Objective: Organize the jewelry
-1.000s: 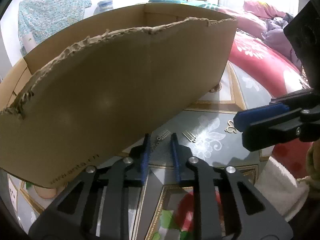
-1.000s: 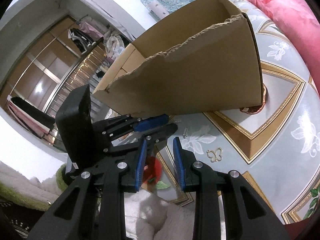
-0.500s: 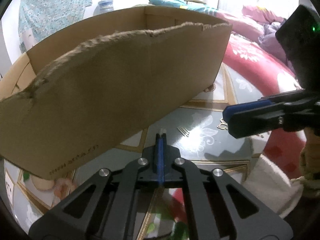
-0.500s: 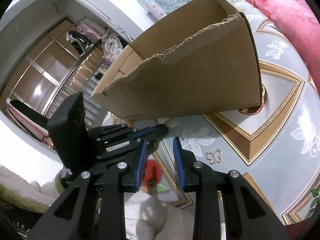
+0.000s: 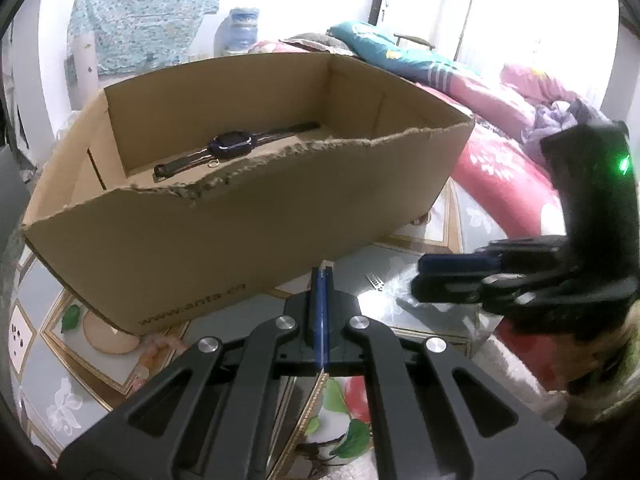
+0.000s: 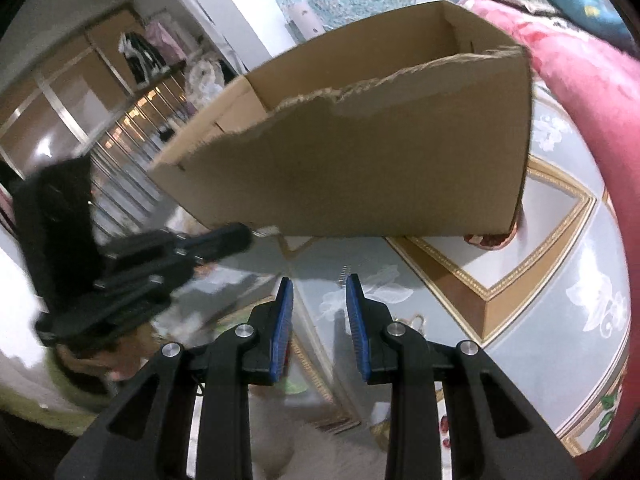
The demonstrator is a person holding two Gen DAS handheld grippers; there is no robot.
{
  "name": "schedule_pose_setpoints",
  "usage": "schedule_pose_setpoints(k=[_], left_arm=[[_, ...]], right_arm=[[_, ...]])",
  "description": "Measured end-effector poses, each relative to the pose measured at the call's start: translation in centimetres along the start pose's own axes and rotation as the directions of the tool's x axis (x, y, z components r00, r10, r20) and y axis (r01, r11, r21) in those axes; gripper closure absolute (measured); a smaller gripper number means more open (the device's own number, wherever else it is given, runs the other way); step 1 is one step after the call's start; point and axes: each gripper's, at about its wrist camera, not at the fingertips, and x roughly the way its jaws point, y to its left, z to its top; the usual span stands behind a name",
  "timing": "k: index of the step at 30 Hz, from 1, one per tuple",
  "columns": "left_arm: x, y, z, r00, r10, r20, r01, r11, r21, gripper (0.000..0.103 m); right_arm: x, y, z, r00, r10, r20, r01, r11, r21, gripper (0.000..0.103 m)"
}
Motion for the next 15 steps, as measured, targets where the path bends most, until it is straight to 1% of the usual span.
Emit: schedule_pose_setpoints(k=[2, 5, 6, 10, 12, 13, 15], left_arm=[[-0.1, 0.1, 0.1, 1.000, 0.000, 0.003, 0.000, 1.000, -0.005, 0.103], [0.0, 0.4, 0.0, 1.000, 0.000, 0.001, 0.000, 1.000, -0.015, 0.103], [0.1, 0.4, 0.0, 1.000, 0.000, -0.001, 0.000, 1.000, -0.018, 0.103], [0.1, 0.7, -0.2, 1.000, 0.001, 0.000, -0.001, 1.000, -0.026, 0.103], [0.0, 0.8, -0.2, 1.000, 0.002, 0.002, -0.002, 1.000, -0.026, 0.103], [0.0, 0.9, -0.2, 1.000, 0.003, 0.003, -0.003, 1.000, -0.028, 0.103], [0.0, 1.0, -0.2, 1.000, 0.003, 0.005, -0.003, 1.000, -0.031, 0.103]], right_arm=[[0.9, 0.7, 0.1, 0.998, -0.069, 0.000, 0.069, 0.997, -0.042, 0.077], [2.0, 1.5, 0.2, 0.991, -0.133, 0.001, 0.133, 0.988, -0.083, 0.082], [2.3, 1.7, 0.2, 0.989, -0.146, 0.001, 0.145, 0.985, -0.091, 0.083], [2.9, 2.1, 0.2, 0.979, -0.203, 0.021, 0.204, 0.970, -0.133, 0.093], [3.0, 2.4, 0.2, 0.974, -0.224, 0.027, 0.225, 0.960, -0.164, 0.093], [2.9, 2.5, 0.1, 0.973, -0.230, 0.029, 0.232, 0.956, -0.178, 0.097], [2.8, 2.6, 0.0, 0.971, -0.235, 0.033, 0.237, 0.953, -0.187, 0.098]])
